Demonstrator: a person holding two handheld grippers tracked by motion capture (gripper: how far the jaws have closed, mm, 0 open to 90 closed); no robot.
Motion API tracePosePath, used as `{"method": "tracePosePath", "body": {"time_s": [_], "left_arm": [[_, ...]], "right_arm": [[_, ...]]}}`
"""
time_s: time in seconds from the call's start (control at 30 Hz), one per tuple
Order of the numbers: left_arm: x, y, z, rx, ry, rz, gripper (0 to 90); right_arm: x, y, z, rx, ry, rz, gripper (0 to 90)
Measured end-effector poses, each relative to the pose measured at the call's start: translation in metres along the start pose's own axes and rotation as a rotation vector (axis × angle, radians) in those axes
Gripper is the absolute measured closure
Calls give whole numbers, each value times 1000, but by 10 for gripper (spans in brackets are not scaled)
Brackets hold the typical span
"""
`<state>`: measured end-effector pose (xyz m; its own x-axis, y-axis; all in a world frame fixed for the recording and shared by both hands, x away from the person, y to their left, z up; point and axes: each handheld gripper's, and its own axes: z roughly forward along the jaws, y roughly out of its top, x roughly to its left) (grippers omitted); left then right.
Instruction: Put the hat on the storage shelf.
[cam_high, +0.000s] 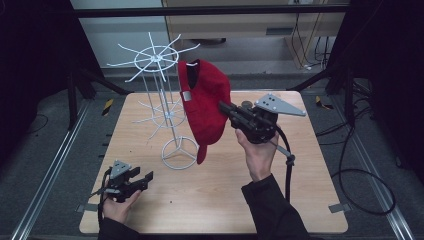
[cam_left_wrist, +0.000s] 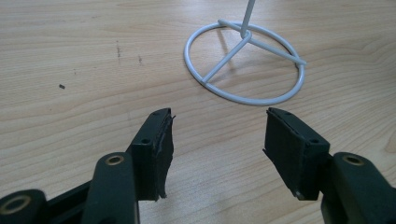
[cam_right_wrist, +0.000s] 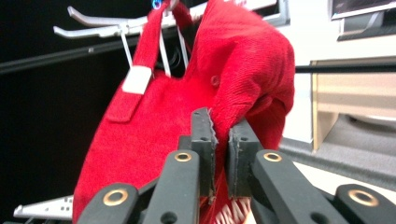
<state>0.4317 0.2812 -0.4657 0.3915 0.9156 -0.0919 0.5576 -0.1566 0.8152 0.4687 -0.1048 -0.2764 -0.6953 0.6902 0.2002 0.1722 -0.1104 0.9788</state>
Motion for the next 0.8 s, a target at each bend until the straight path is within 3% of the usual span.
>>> {"method": "tracePosePath", "body": {"time_s": [0.2, 0.37, 0.5, 0.6, 0.7, 0.8], "left_arm": [[0, 0, 1, 3, -5, 3, 412], [0, 0, 1, 1, -7, 4, 404], [0, 0, 1, -3, -7, 6, 398], [0, 0, 1, -5, -10, 7, 391], [-1, 0, 1, -6, -13, 10, 386], [-1, 0, 1, -9, -18, 14, 380]], "right_arm": [[5, -5, 9, 35, 19, -28, 787], [8, -6, 8, 59, 10, -71, 635], [5, -10, -3, 45, -8, -103, 486], [0, -16, -18, 1, -12, -91, 357], [-7, -23, -34, -35, -2, -69, 293], [-12, -33, -47, -25, -14, -78, 257]]}}
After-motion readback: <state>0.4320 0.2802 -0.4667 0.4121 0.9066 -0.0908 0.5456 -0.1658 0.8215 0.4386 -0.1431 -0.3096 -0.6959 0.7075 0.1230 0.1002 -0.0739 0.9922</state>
